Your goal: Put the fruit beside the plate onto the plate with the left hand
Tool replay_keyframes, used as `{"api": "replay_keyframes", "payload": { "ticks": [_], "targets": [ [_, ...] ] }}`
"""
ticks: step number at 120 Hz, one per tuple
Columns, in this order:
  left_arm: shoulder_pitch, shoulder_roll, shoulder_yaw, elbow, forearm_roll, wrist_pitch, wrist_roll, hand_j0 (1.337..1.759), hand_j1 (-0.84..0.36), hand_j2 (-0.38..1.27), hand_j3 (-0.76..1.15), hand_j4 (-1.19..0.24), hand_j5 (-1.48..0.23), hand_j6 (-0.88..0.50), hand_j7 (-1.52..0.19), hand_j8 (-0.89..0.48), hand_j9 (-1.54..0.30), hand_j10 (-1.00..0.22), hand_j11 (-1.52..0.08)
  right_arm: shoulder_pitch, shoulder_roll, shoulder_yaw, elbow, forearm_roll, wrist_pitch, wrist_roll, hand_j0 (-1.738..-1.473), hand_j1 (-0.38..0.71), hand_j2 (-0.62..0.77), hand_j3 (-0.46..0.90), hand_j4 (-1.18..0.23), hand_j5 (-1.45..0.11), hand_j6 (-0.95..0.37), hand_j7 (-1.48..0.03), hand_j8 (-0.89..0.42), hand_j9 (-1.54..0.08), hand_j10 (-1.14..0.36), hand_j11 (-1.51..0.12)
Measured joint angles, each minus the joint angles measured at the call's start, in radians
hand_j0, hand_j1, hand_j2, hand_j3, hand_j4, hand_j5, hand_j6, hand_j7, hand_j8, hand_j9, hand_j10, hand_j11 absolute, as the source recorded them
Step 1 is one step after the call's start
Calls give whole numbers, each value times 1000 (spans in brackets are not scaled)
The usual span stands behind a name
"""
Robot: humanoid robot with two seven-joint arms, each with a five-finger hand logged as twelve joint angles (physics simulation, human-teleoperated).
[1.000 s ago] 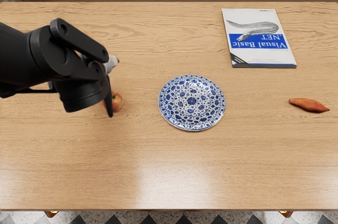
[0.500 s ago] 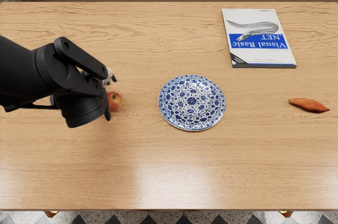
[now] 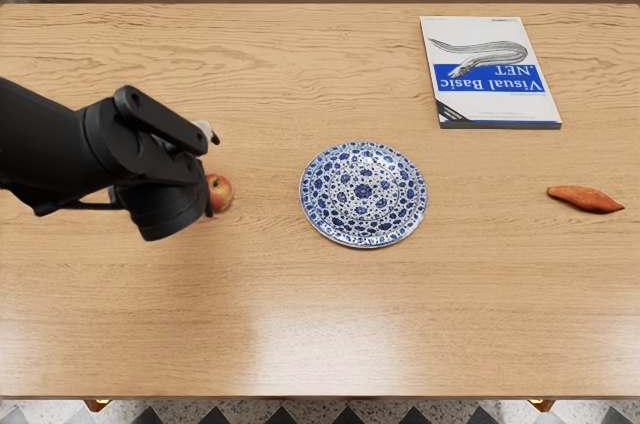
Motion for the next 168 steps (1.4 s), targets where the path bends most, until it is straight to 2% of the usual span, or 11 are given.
{"api": "replay_keyframes", "payload": {
  "ticks": [31, 54, 86, 150, 156, 159, 161, 162, 163, 168],
  "targets": [
    [93, 0, -11, 67, 83, 1, 2, 1658, 133, 36, 0, -181, -235, -181, -235, -181, -235, -181, -235, 0, 0, 0, 0, 0, 0, 0, -1658, -331, -3, 0, -15, -20, -15, -20, -15, -20, -15, -20],
    [104, 0, -33, 96, 150, 1, 4, 1658, 113, 40, 0, -197, -256, -197, -256, -197, -256, -197, -256, 0, 0, 0, 0, 0, 1, 0, -1658, -331, -3, 0, -15, -20, -15, -20, -15, -20, -15, -20],
    [122, 0, -46, 98, 170, 0, 5, 1658, 14, 56, 0, -280, -363, -280, -363, -280, -363, -280, -363, 0, 0, 0, 0, 0, 0, 0, -1658, -331, -3, 0, -15, -20, -15, -20, -15, -20, -15, -20],
    [110, 0, -36, 39, 125, -1, 5, 1658, -12, 61, 0, -301, -391, -301, -391, -301, -391, -301, -391, 0, 0, 0, 0, 0, 0, 0, -1658, -331, -3, 0, -15, -20, -15, -20, -15, -20, -15, -20],
    [107, 0, -34, 37, 98, -7, 4, 1658, -80, 72, 0, -359, -465, -338, -435, -348, -441, -358, -465, 0, 0, 0, 0, 0, 0, 0, -1658, -331, -3, 0, -15, -20, -15, -20, -15, -20, -15, -20],
    [95, 0, -33, 36, 77, -32, 3, 1658, -151, 84, 0, -424, -532, -309, -415, -284, -459, -417, -542, 0, 0, 0, 0, 0, 0, 0, -1658, -331, -3, 0, -15, -20, -15, -20, -15, -20, -15, -20],
    [86, 0, -32, 36, 61, -54, 3, 1658, -193, 91, 0, -460, -578, -322, -425, -298, -467, -452, -588, 0, 0, 0, 0, 0, 0, 0, -1658, -331, -3, 0, -15, -20, -15, -20, -15, -20, -15, -20],
    [84, 0, -32, 36, 56, -64, 3, 1658, -214, 94, 0, -482, -592, -270, -480, -275, -471, -469, -610, 0, 0, 0, 0, 0, 0, 0, -1658, -331, -3, 0, -15, -20, -15, -20, -15, -20, -15, -20],
    [82, 0, -31, 36, 52, -72, 2, 1658, -233, 97, 0, -509, -597, -208, -554, -189, -592, -485, -631, 0, 0, 0, 0, 0, 0, 0, -1658, -331, -3, 0, -15, -20, -15, -20, -15, -20, -15, -20],
    [80, 0, -29, 38, 41, -107, -2, 1658, -316, 115, 0, -636, -641, 65, -885, 70, -881, -530, -724, 0, 0, 0, 0, 0, 0, 0, -1658, -331, -3, 0, -15, -20, -15, -20, -15, -20, -15, -20]
  ]
}}
